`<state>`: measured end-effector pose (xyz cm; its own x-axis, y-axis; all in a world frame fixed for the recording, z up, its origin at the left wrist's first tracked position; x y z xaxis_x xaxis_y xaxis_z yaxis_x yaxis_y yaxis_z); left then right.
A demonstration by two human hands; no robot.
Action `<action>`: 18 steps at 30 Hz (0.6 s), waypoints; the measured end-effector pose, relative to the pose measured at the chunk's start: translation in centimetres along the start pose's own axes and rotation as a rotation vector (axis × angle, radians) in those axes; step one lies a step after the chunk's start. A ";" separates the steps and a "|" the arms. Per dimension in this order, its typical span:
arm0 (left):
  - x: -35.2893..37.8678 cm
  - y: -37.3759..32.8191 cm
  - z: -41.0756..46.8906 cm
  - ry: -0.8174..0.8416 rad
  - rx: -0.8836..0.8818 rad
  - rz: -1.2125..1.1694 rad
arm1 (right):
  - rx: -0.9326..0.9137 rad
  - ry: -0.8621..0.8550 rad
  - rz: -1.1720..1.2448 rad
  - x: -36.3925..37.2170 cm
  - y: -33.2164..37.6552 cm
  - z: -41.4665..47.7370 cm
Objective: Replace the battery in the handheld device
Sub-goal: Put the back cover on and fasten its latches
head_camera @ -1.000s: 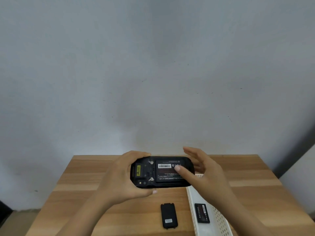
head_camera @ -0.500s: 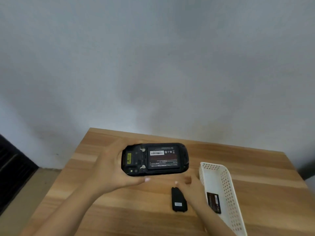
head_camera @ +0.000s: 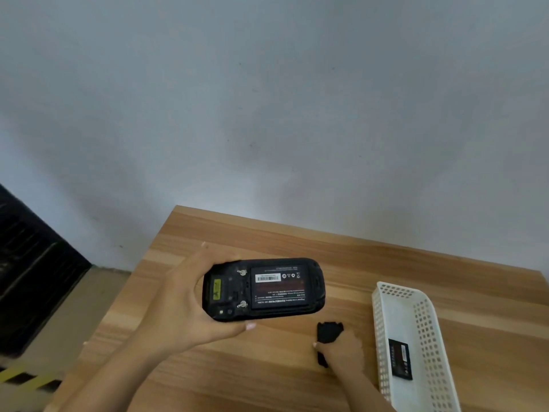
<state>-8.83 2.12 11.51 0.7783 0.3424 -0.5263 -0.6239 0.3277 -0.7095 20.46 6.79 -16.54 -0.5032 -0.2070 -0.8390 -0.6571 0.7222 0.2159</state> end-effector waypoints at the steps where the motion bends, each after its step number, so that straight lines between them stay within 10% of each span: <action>1: 0.0 0.0 0.0 0.002 -0.005 -0.003 | -0.006 0.032 -0.001 0.2 0.0 0.1; 9: 0.3 0.2 0.1 -0.006 -0.001 0.021 | 0.048 0.143 0.335 -0.4 0.2 -0.7; 18: 0.6 -2.0 0.9 -0.015 0.023 -0.011 | 0.177 0.530 1.385 -8.1 3.3 -5.1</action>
<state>-7.18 2.47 13.03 0.7844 0.3516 -0.5109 -0.6165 0.3517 -0.7044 19.48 7.50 -6.42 -0.8199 0.5107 0.2588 0.5558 0.6014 0.5740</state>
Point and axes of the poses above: each hand's wrist, its own z-axis towards the middle knuckle, its own x-axis out of the palm, y = z × x, the point moved 5 cm from there along z, towards the middle knuckle, and after that the axes turned 13 degrees about -y, right-handed, at the moved point
